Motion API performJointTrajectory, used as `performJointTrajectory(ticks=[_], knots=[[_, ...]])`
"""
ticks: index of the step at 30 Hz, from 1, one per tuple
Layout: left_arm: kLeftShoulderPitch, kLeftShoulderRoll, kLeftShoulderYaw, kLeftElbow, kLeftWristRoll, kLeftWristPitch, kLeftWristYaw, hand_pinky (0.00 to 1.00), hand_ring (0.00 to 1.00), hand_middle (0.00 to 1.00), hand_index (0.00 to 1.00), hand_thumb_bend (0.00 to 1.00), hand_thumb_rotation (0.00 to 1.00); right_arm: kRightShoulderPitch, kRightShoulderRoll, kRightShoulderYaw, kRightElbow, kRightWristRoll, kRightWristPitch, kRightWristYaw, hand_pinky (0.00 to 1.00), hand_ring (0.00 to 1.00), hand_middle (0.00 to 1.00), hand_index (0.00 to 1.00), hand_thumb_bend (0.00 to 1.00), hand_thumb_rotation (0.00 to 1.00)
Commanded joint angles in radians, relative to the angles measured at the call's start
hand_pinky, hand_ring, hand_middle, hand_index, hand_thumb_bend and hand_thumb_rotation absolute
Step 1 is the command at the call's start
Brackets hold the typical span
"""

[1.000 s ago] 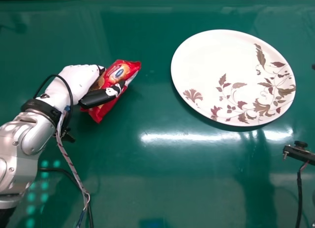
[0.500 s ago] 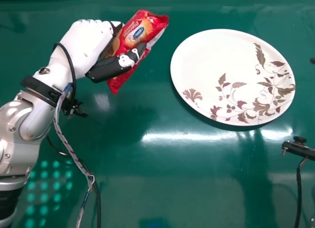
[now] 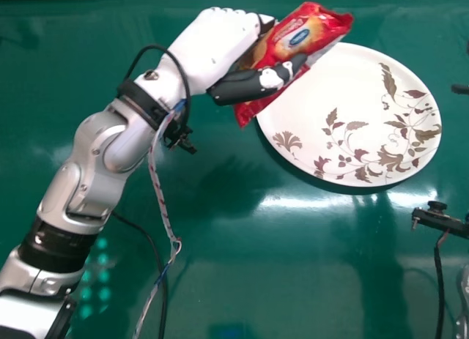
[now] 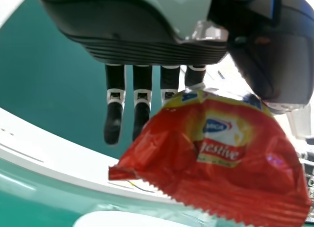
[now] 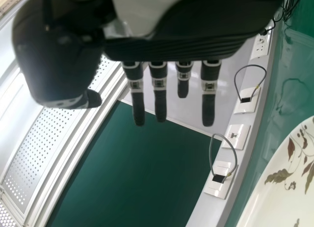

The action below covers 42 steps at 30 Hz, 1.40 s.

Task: Pick up biscuit and place it in the plate

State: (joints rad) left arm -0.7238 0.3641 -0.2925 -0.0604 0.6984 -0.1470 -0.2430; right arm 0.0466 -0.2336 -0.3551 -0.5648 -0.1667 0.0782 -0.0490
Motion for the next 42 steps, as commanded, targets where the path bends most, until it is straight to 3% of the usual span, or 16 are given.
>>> performJointTrajectory(ticks=[1,2,5,7,13,20,25,32,38,39,40,41,42], knots=[[-0.051,-0.031,-0.044,0.033,0.03,0.024,-0.024,0.38,0.44,0.48,0.49,0.48,0.05,0.012,0.003,-0.008,-0.016,0.0,0.009,-0.003,0.67,0.81,0.84,0.8,0.51,0.46],[-0.066,-0.048,-0.058,0.055,0.04,0.033,-0.023,0.42,0.48,0.52,0.49,0.49,0.05,0.014,0.003,-0.009,-0.02,0.002,0.011,-0.002,0.67,0.8,0.84,0.79,0.51,0.46],[-0.107,-0.094,-0.091,0.141,0.049,0.021,0.009,0.27,0.34,0.42,0.49,0.48,0.04,0.015,0.002,-0.009,-0.018,0.003,0.0,-0.002,0.67,0.8,0.84,0.79,0.51,0.44],[-0.141,-0.115,-0.109,0.218,0.051,0.0,0.029,0.23,0.3,0.38,0.49,0.48,0.04,0.015,0.001,-0.009,-0.017,0.003,-0.002,-0.001,0.66,0.8,0.84,0.78,0.5,0.44],[-0.248,-0.174,-0.156,0.458,0.077,-0.024,0.089,0.35,0.46,0.51,0.49,0.48,0.04,0.014,0.005,-0.008,-0.007,0.008,-0.016,-0.005,0.67,0.81,0.84,0.78,0.49,0.42],[-0.372,-0.238,-0.19,0.74,0.078,-0.018,0.144,0.33,0.39,0.47,0.5,0.5,0.0,0.029,0.008,-0.006,-0.028,-0.003,0.005,-0.001,0.67,0.81,0.83,0.8,0.49,0.44],[-0.432,-0.266,-0.196,0.902,0.057,-0.029,0.184,0.42,0.5,0.49,0.5,0.5,0.0,0.045,0.013,-0.009,-0.06,-0.004,0.035,0.001,0.67,0.8,0.83,0.8,0.53,0.48],[-0.451,-0.262,-0.196,0.965,0.049,-0.072,0.231,0.47,0.56,0.49,0.5,0.5,0.0,0.05,0.01,-0.014,-0.071,-0.003,0.049,0.0,0.65,0.79,0.82,0.79,0.55,0.51],[-0.448,-0.244,-0.228,0.964,0.096,-0.113,0.34,0.38,0.45,0.46,0.51,0.5,0.0,0.041,0.008,-0.005,-0.072,-0.004,0.062,0.001,0.66,0.79,0.82,0.8,0.54,0.49],[-0.446,-0.24,-0.231,0.964,0.099,-0.125,0.358,0.39,0.49,0.47,0.51,0.5,0.0,0.04,0.009,-0.004,-0.074,-0.004,0.066,0.001,0.66,0.79,0.82,0.8,0.54,0.49],[-0.444,-0.236,-0.234,0.965,0.101,-0.132,0.365,0.47,0.62,0.63,0.68,0.53,0.22,0.039,0.009,-0.003,-0.074,-0.005,0.068,0.001,0.66,0.79,0.82,0.8,0.53,0.48],[-0.443,-0.232,-0.236,0.963,0.101,-0.132,0.359,0.56,0.74,0.78,0.83,0.63,0.43,0.037,0.009,-0.001,-0.074,-0.008,0.069,0.0,0.66,0.79,0.82,0.8,0.53,0.48],[-0.442,-0.229,-0.239,0.958,0.102,-0.128,0.353,0.7,0.87,0.89,0.91,0.76,0.59,0.036,0.008,0.0,-0.073,-0.01,0.068,-0.001,0.66,0.79,0.82,0.8,0.52,0.48]])
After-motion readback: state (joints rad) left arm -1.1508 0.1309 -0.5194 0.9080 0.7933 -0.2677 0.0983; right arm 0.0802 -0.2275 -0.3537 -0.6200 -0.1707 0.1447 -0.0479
